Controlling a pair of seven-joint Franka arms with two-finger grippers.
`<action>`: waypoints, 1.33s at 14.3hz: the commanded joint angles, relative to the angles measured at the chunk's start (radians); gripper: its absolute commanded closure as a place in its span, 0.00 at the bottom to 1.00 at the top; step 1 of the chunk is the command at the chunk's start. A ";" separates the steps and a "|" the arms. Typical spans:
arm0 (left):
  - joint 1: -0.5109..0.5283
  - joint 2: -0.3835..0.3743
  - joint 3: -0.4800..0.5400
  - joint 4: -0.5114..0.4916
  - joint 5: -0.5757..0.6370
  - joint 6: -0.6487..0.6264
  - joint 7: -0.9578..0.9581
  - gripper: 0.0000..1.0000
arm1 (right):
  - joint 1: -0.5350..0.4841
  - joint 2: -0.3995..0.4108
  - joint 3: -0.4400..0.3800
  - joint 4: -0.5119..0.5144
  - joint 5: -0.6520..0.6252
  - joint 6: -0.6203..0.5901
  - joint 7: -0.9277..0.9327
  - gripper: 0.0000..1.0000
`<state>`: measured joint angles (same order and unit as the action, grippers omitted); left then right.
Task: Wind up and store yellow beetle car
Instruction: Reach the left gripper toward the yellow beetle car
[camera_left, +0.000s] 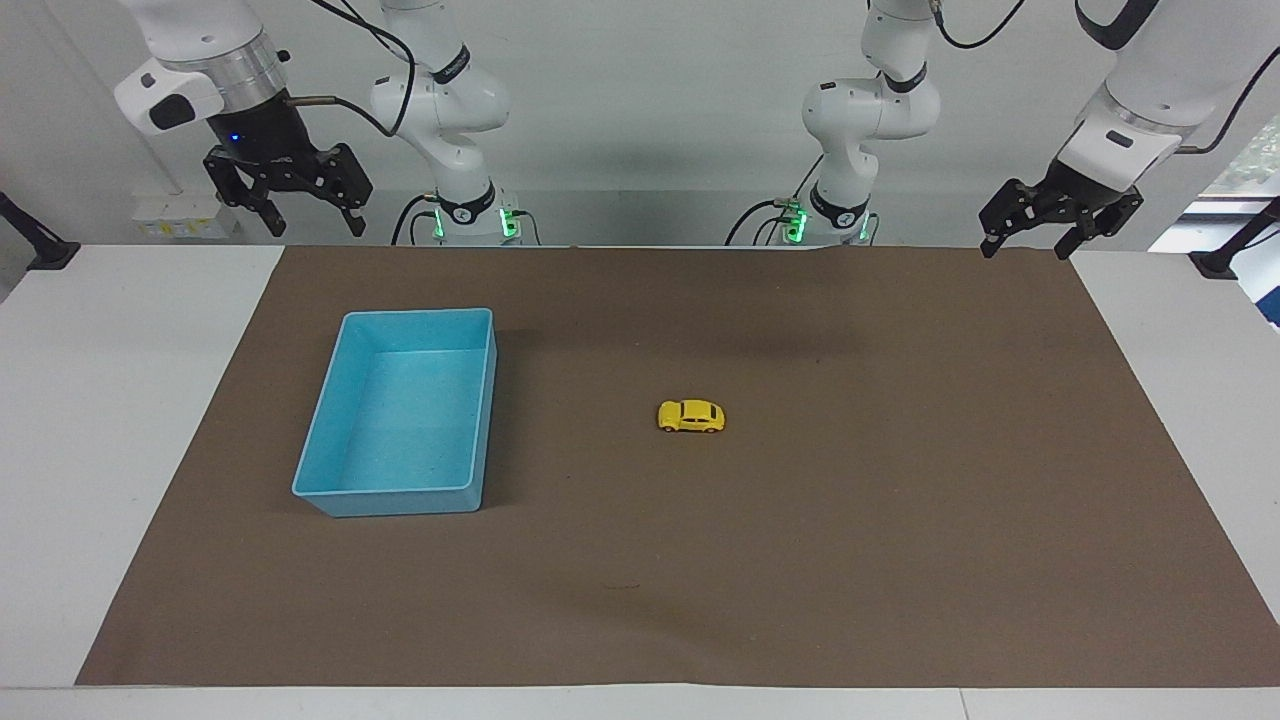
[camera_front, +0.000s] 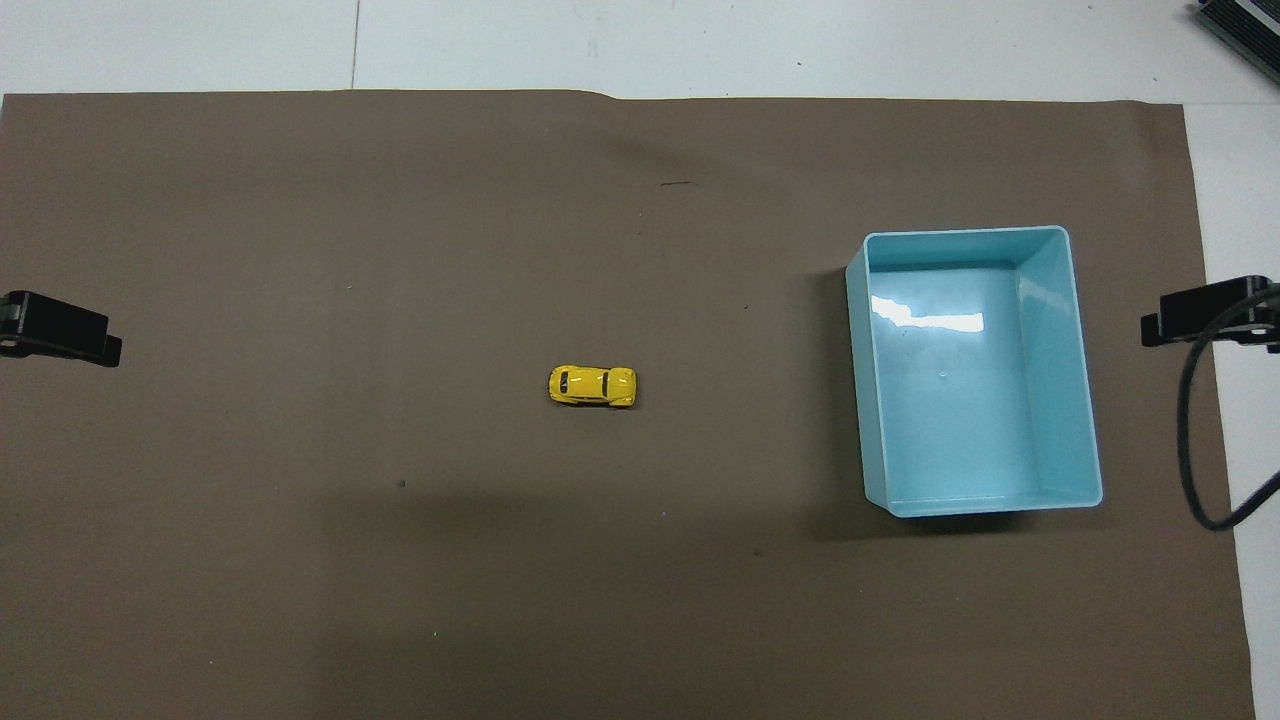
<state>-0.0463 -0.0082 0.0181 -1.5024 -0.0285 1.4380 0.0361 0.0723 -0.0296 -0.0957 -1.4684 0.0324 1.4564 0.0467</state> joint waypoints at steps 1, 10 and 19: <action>0.002 -0.013 0.002 -0.016 -0.005 0.001 0.005 0.00 | -0.005 -0.009 0.004 0.005 -0.063 -0.043 -0.001 0.00; -0.018 0.030 -0.006 -0.019 -0.011 0.073 0.175 0.00 | -0.008 -0.026 0.010 0.002 -0.043 -0.033 -0.022 0.00; -0.144 0.105 -0.007 -0.022 -0.019 0.189 0.458 0.00 | -0.008 -0.030 0.005 -0.001 -0.043 -0.033 -0.022 0.00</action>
<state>-0.1467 0.0865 -0.0037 -1.5099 -0.0327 1.5921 0.4373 0.0721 -0.0464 -0.0916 -1.4645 -0.0180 1.4306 0.0432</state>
